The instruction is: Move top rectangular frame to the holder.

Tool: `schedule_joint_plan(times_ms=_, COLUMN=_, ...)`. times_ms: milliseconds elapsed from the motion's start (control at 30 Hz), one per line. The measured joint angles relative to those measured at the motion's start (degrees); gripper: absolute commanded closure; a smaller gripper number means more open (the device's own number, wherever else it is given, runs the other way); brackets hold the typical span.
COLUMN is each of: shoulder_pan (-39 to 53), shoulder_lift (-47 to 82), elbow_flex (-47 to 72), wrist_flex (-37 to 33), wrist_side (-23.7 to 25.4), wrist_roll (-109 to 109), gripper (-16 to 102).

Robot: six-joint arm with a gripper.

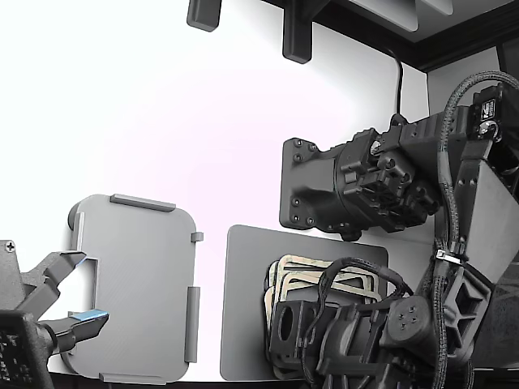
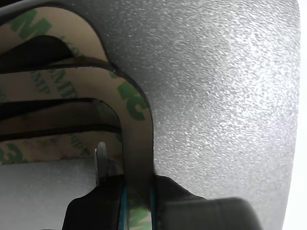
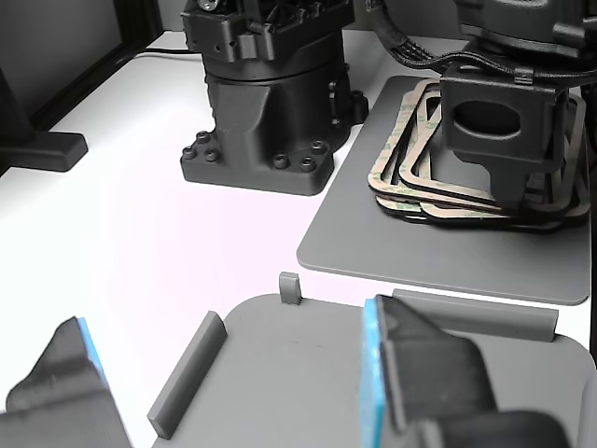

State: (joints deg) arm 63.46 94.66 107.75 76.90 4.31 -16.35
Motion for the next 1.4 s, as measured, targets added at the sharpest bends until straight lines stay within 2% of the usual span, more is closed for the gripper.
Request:
schedule_joint_plan(times_ms=267, shoulder_pan=0.00, shoulder_lift=0.00, elbow_flex=-3.69, wrist_flex=4.04, wrist_side=0.18, wrist_roll=-0.79, gripper=96)
schedule_joint_plan(times_ms=467, shoulder_pan=-0.26, shoulder_lift=0.00, elbow_flex=-10.55, wrist_flex=10.90, wrist_side=0.62, wrist_roll=1.05, gripper=96)
schedule_joint_plan(times_ms=667, shoulder_pan=-4.39, shoulder_lift=0.53, elbow_flex=-19.07, wrist_flex=17.31, wrist_side=1.58, wrist_roll=9.32, gripper=97)
schedule_joint_plan(times_ms=1000, shoulder_pan=-17.23, shoulder_lift=5.27, elbow_flex=-24.43, wrist_flex=17.40, wrist_side=1.14, wrist_roll=29.44, gripper=97)
schedule_joint_plan(times_ms=1233, shoulder_pan=-23.82, shoulder_lift=3.60, elbow_flex=-25.05, wrist_flex=17.40, wrist_side=9.05, wrist_roll=42.54, gripper=97)
schedule_joint_plan(times_ms=1400, shoulder_pan=-29.18, shoulder_lift=0.97, elbow_flex=-27.25, wrist_flex=17.40, wrist_side=8.35, wrist_roll=44.56, gripper=96)
